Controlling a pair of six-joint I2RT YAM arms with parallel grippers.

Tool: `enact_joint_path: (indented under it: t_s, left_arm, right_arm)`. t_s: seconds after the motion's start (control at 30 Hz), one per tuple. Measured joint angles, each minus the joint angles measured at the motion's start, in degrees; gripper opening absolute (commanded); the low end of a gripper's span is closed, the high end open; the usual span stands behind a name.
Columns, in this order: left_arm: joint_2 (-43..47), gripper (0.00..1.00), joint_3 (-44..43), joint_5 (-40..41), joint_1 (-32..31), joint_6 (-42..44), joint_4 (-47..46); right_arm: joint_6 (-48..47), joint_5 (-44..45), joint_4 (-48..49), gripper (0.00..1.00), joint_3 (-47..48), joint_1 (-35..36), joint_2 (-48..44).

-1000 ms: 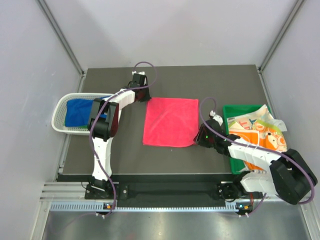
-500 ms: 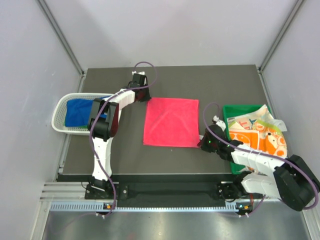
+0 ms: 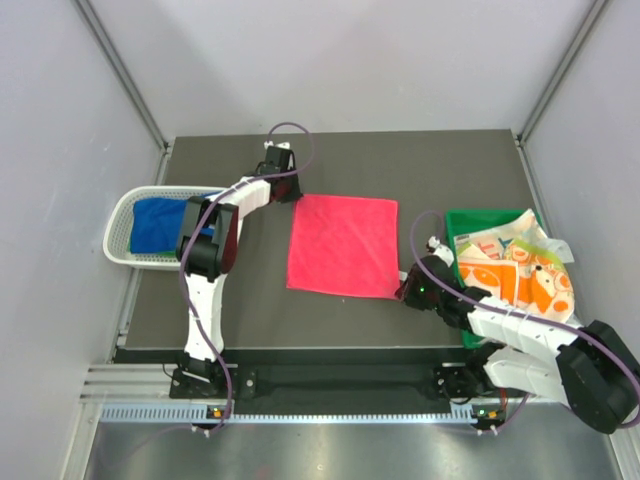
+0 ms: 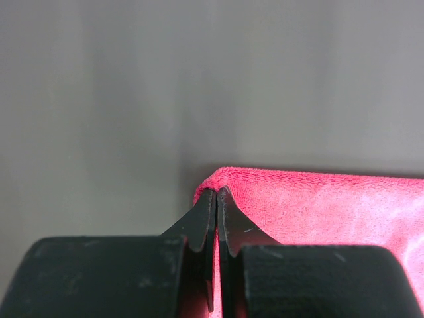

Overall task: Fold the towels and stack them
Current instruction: Fold the towel

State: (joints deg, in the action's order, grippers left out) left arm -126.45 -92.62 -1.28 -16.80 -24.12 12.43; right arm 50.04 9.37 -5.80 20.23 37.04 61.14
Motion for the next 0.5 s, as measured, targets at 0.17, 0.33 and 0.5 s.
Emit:
enact_joint_path:
  t_s: [0.17,0.33,0.5]
  left_arm:
    - [-0.5,0.11,-0.7,-0.4,0.1,0.0,-0.1]
    - [-0.6,0.30,-1.0,-1.2,0.1,-0.1,-0.2]
    - [-0.6,0.43,-1.2,-2.5,0.1,0.1,-0.3]
  right_arm:
    - [-1.2,0.4,-0.9,0.46,0.2,0.2,0.0]
    - [-4.2,2.4,-4.4,0.49,4.2,0.0,0.2]
    - [-10.3,2.6,-4.0,0.50,13.3,-6.0,4.9]
